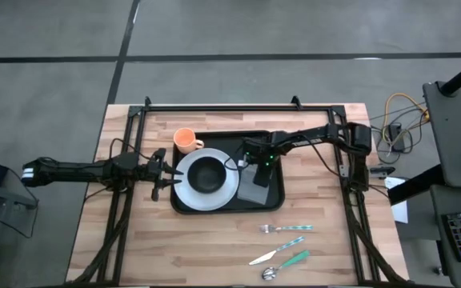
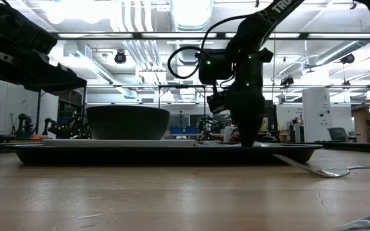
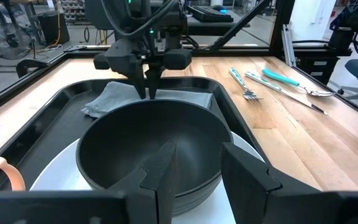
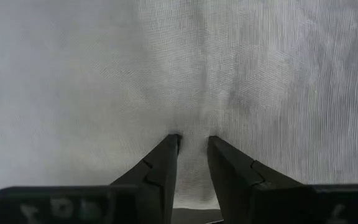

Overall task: Set up tray
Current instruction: Put the gray napkin on the black tray

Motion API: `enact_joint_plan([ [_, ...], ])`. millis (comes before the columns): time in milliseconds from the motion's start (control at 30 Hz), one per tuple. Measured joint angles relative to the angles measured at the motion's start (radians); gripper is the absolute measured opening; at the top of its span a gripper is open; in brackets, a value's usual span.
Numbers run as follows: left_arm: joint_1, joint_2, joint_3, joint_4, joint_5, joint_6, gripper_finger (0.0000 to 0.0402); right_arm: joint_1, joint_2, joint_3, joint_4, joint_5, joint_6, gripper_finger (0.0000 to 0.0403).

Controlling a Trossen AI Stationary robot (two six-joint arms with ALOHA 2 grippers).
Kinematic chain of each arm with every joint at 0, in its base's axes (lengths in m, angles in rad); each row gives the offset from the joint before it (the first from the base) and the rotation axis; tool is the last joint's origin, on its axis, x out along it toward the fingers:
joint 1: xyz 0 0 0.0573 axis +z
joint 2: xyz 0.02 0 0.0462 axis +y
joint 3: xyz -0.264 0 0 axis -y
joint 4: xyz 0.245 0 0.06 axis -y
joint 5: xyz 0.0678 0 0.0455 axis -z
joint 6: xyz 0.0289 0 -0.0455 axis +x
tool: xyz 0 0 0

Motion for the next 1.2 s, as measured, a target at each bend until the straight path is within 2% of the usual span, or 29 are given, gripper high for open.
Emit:
enact_joint_plan([
  [233, 0.0, 0.0, 0.001, 0.0, 0.0, 0.0, 0.0105, -0.002, -0.051, -0.002, 0.03, 0.012, -0.19, 0.0074],
  [400, 0.0, 0.0, 0.0, 0.0, 0.0, 0.0, 0.0105, -0.008, -0.056, -0.003, 0.04, 0.077, -0.233, 0.0071],
  [800, 0.0, 0.0, 0.001, 0.0, 0.0, 0.0, 0.0105, -0.045, -0.045, 0.001, 0.022, 0.075, -0.153, 0.0086],
  [1200, 0.0, 0.0, 0.001, 0.0, 0.0, 0.0, 0.0105, -0.047, -0.053, -0.001, 0.003, 0.081, -0.117, 0.007],
])
